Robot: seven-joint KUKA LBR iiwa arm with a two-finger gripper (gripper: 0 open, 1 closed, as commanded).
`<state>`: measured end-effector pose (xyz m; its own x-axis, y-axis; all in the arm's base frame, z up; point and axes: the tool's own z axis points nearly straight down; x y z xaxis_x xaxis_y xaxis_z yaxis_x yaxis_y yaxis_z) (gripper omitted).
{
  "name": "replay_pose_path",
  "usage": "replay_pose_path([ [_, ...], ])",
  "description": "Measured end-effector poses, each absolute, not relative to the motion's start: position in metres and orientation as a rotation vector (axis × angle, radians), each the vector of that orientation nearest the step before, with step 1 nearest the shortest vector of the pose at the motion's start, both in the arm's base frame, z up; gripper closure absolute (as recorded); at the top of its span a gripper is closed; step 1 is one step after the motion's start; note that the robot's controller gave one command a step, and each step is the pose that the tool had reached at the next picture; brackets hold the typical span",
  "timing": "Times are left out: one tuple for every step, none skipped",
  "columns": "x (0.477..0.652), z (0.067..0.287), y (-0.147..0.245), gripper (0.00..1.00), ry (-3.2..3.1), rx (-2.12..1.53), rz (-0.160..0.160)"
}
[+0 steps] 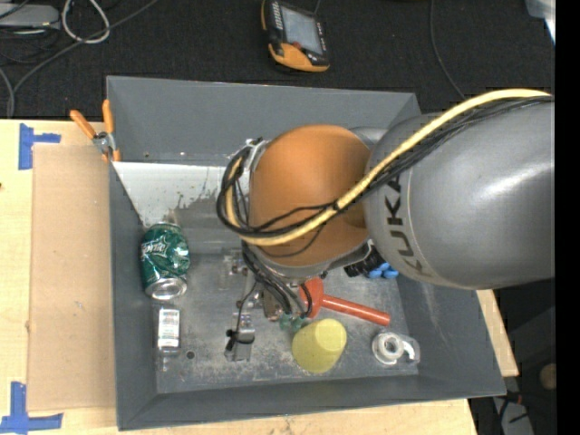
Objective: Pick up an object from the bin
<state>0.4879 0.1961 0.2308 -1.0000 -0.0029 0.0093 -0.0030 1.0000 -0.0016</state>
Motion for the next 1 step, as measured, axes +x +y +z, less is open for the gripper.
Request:
replay_pose_path([
  [0.4899,0.2343,0.1946,0.00,-3.139,-0.004,0.001],
])
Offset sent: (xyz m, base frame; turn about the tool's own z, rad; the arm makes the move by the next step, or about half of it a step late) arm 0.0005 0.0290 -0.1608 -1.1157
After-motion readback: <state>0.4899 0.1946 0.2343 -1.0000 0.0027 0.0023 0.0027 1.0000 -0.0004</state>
